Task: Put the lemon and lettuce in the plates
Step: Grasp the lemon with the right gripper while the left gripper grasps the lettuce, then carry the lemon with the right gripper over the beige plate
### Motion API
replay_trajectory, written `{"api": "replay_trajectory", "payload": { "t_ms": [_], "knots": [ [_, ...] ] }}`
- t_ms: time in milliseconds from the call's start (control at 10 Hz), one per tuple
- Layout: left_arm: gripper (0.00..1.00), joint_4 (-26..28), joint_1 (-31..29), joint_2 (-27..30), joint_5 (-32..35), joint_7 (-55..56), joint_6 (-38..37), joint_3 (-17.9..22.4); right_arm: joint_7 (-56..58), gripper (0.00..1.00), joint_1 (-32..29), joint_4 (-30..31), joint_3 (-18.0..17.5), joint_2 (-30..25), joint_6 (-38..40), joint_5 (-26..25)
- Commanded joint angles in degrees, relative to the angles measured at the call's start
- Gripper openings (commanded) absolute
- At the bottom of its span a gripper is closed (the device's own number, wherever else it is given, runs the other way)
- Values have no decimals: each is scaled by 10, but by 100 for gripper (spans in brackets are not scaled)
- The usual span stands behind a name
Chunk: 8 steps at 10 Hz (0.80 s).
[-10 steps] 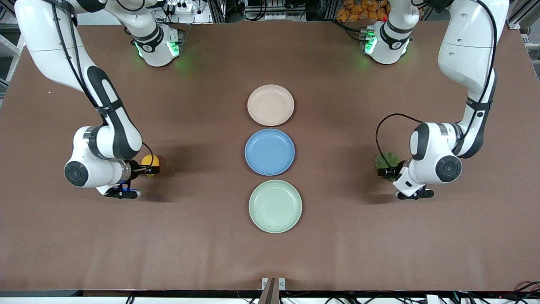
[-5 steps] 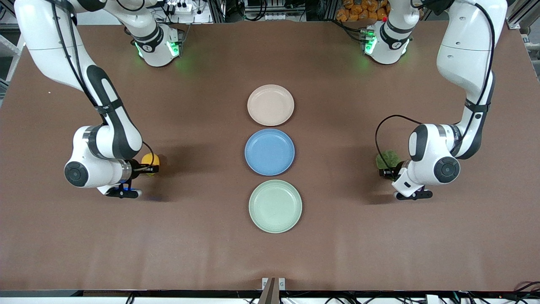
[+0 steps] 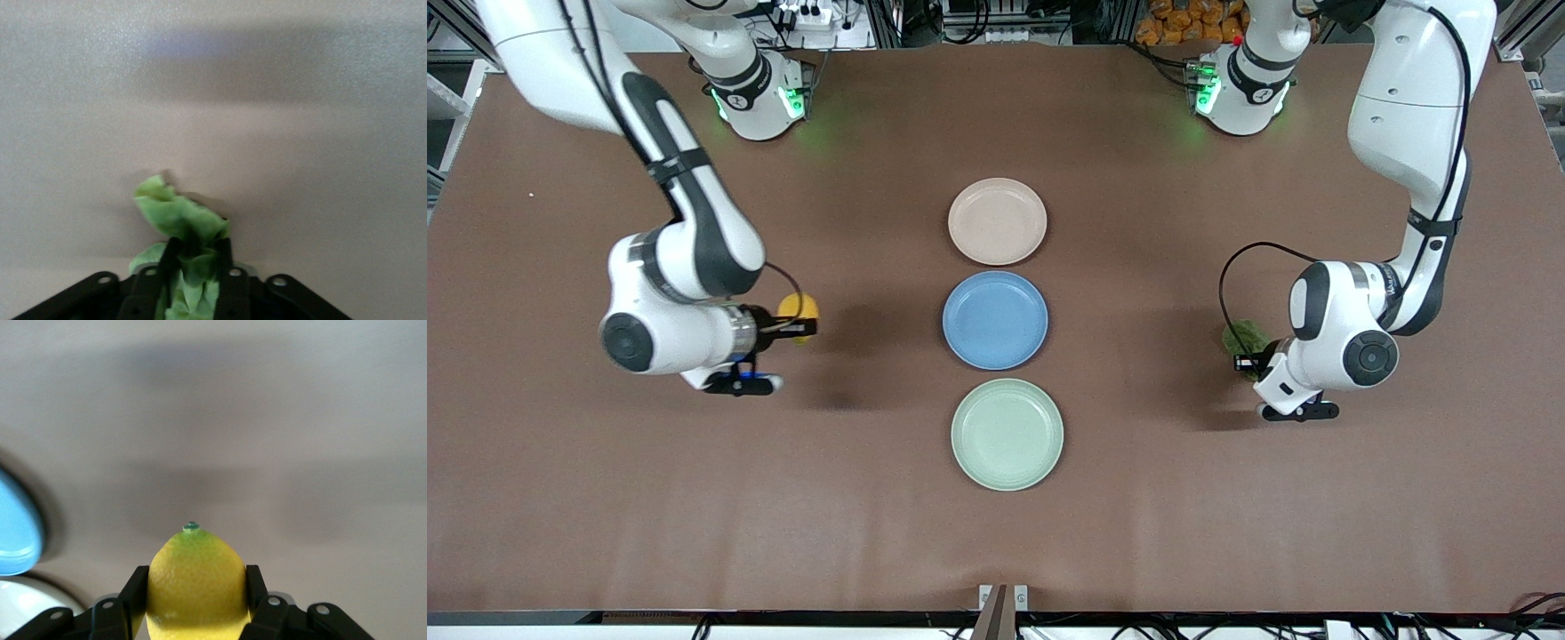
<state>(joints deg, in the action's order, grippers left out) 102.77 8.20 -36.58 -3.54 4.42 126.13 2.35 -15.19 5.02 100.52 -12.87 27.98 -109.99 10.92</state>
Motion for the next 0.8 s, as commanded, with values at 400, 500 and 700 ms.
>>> {"api": "replay_trajectory", "payload": {
  "t_ms": [400, 500, 700],
  "knots": [
    [0, -20, 2, -5, -6, -32, 1, -1, -219, 0, 176, 17, -22, -16, -8, 98],
    [0, -24, 2, -2, -8, -31, 1, -1, -238, 0, 202, 30, -21, -13, -14, 96],
    [0, -35, 2, 4, -11, -28, -4, -8, -264, 0, 229, 53, -21, -10, -46, 96]
  ]
}}
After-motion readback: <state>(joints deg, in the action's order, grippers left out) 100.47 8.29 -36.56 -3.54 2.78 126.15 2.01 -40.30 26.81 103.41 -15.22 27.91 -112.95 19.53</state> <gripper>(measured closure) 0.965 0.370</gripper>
